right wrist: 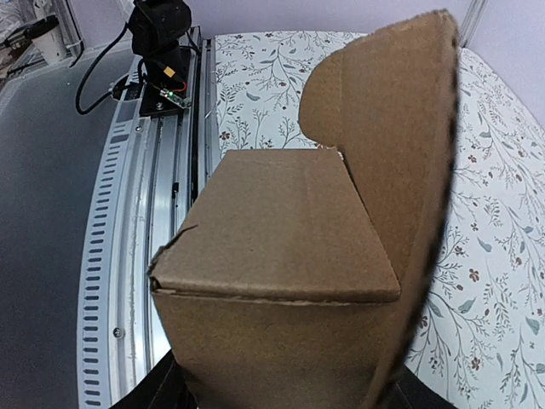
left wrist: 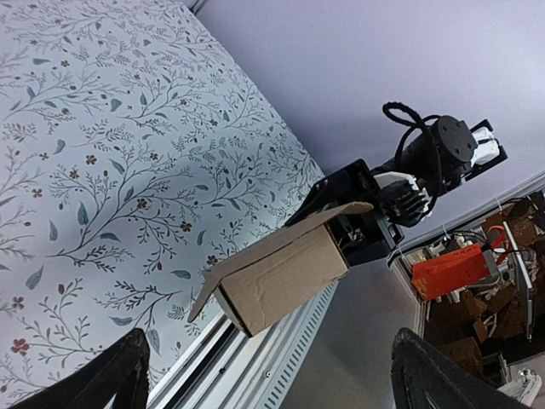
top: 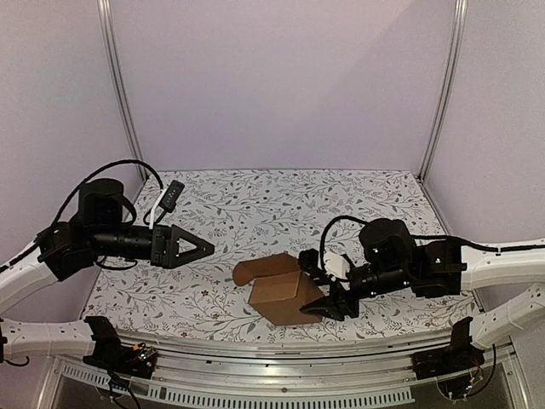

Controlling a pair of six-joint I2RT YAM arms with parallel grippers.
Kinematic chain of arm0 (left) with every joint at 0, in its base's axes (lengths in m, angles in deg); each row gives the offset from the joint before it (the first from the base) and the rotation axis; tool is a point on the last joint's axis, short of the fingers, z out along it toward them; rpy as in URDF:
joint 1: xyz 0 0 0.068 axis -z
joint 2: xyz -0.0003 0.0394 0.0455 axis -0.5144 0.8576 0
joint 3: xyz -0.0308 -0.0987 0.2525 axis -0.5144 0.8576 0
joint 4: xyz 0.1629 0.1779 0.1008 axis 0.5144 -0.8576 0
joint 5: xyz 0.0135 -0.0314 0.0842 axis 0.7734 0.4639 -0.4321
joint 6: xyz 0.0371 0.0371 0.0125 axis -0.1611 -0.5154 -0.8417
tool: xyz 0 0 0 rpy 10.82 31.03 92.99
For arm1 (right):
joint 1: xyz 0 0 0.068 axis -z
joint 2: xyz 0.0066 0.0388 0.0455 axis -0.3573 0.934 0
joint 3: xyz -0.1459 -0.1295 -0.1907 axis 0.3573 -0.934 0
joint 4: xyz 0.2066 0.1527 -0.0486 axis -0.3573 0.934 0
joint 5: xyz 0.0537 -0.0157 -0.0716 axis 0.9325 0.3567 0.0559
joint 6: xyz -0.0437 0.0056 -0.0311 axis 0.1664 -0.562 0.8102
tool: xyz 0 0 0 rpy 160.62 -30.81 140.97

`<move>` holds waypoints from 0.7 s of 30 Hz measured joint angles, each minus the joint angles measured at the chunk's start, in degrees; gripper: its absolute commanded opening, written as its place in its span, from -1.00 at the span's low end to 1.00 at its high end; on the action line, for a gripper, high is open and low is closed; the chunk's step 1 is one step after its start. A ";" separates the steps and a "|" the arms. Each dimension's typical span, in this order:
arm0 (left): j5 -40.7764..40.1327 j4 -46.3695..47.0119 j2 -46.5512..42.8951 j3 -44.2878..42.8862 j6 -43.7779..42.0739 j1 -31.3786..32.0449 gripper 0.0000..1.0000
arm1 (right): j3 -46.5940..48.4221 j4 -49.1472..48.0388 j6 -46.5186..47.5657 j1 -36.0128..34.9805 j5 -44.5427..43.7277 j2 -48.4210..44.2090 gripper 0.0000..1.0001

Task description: Fold the paper box

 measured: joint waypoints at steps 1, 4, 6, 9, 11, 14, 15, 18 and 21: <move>-0.79 -0.02 0.61 0.04 -0.13 1.14 0.86 | -0.44 -0.52 -1.60 0.44 1.16 0.42 0.08; -3.98 -0.39 3.39 0.15 -0.94 4.70 0.76 | -0.72 -2.47 -6.36 1.36 3.89 1.90 0.07; -6.51 -0.81 5.44 0.20 -1.36 6.56 0.68 | -1.25 -4.59 -9.51 1.53 5.46 2.62 0.07; -8.74 -1.16 7.69 0.20 -1.57 9.18 0.53 | -3.10 -7.69 -13.09 1.62 6.82 2.95 0.07; -10.95 -1.64 10.56 0.15 -2.16 10.99 0.46 | -4.17 -8.72 -14.80 1.64 7.28 2.99 0.06; -13.75 -3.13 14.95 0.15 -3.06 12.31 0.38 | -5.03 -9.99 -16.68 1.66 7.78 3.08 0.06; -14.36 -3.43 15.89 0.15 -3.23 12.46 0.35 | -5.14 -10.32 -17.16 1.66 7.91 3.08 0.06; -15.67 -3.80 17.49 0.07 -3.67 12.72 0.28 | -5.22 -11.50 -18.12 1.66 8.00 3.06 0.06; -16.28 -3.76 18.23 -0.04 -4.07 12.87 0.12 | -5.51 -12.35 -18.62 1.66 8.00 3.06 0.05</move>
